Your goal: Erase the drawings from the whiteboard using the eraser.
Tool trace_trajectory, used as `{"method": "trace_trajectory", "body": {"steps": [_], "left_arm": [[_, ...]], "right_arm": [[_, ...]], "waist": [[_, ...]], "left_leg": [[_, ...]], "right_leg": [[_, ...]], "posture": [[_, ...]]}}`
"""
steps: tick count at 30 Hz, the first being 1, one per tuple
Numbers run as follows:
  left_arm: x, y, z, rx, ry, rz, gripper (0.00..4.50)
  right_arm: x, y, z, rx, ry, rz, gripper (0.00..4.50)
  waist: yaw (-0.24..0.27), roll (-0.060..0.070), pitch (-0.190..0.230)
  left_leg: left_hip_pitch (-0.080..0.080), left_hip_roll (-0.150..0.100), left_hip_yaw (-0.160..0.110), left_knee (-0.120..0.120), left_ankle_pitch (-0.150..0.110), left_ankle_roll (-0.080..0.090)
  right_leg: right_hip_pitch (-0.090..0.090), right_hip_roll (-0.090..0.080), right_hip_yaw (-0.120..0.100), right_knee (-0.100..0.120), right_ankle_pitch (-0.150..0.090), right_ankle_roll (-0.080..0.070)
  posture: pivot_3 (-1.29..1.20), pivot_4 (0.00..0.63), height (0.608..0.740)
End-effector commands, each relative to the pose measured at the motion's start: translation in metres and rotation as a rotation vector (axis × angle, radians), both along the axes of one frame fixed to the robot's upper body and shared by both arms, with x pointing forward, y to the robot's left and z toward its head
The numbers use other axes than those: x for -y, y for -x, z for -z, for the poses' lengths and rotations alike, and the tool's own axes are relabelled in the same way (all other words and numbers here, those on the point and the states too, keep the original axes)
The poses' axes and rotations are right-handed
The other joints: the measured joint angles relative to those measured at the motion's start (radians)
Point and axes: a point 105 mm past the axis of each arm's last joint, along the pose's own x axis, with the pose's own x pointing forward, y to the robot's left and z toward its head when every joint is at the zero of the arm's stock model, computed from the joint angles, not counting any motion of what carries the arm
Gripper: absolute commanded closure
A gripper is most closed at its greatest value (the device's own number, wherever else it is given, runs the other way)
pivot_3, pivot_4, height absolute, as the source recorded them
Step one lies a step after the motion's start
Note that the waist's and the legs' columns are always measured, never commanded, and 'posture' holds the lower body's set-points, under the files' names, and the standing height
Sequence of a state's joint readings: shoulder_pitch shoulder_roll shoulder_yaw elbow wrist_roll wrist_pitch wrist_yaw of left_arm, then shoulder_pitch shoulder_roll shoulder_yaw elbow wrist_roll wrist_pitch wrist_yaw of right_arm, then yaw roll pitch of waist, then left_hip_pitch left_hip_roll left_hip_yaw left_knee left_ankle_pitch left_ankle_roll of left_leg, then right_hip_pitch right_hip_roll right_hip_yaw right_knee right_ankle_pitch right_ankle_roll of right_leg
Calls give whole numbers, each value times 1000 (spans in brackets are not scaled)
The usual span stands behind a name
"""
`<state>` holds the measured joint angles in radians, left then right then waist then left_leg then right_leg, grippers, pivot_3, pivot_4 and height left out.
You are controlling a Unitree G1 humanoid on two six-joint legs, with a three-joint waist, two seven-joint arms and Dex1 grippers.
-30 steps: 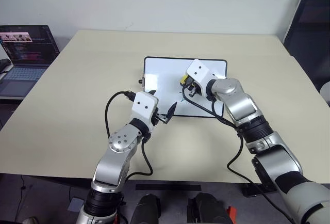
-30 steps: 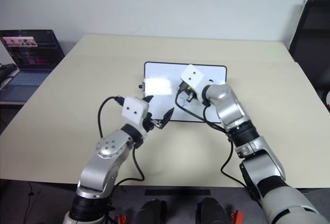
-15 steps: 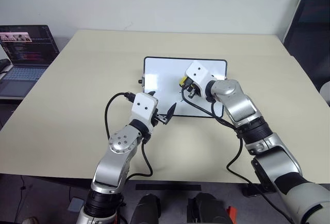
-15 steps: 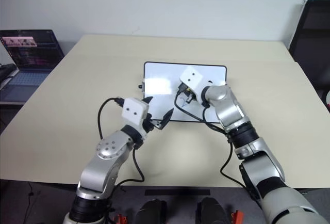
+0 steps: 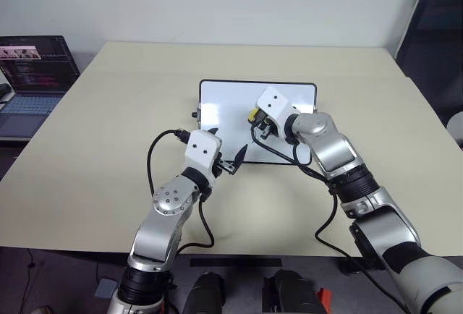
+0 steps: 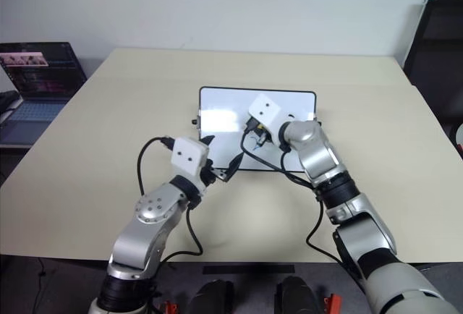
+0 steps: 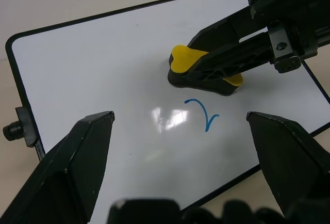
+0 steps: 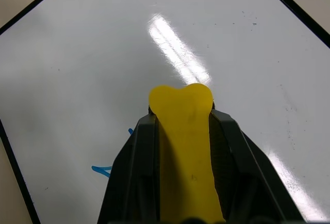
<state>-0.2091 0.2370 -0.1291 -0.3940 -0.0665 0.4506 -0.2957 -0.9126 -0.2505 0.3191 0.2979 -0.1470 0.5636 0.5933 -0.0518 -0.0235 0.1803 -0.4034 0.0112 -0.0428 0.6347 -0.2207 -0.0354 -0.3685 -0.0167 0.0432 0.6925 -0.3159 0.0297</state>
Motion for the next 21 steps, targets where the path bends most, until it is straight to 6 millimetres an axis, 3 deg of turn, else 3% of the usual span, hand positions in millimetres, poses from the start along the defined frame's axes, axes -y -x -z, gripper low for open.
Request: {"method": "trace_trajectory", "body": {"steps": [1,5,10,21], "left_arm": [[5,2,-14,60,8,21,0],[6,1,-14,60,9,29,0],[8,-1,-13,58,9,38,0],[11,-3,-13,61,10,59,0]], "right_arm": [[0,3,0,-29,-3,7,3526],[3,12,-26,-8,-37,2,3526],[8,21,-56,13,-93,15,3526],[37,40,-95,19,-221,95,3526]], "waist": [[0,0,0],[3,0,0],[12,0,0],[22,0,1]], "left_leg": [[0,0,0,0,0,0],[-2,-1,0,-5,0,0],[-15,-1,-5,-6,0,0],[-19,-2,-5,-6,0,0]], "right_leg": [[0,0,0,-1,0,0],[-1,-1,0,-5,0,0],[-10,-1,-2,-11,0,0],[-12,-3,-3,-12,0,0]], "posture": [[0,150,740],[0,150,740],[0,150,740],[0,150,740]]}}
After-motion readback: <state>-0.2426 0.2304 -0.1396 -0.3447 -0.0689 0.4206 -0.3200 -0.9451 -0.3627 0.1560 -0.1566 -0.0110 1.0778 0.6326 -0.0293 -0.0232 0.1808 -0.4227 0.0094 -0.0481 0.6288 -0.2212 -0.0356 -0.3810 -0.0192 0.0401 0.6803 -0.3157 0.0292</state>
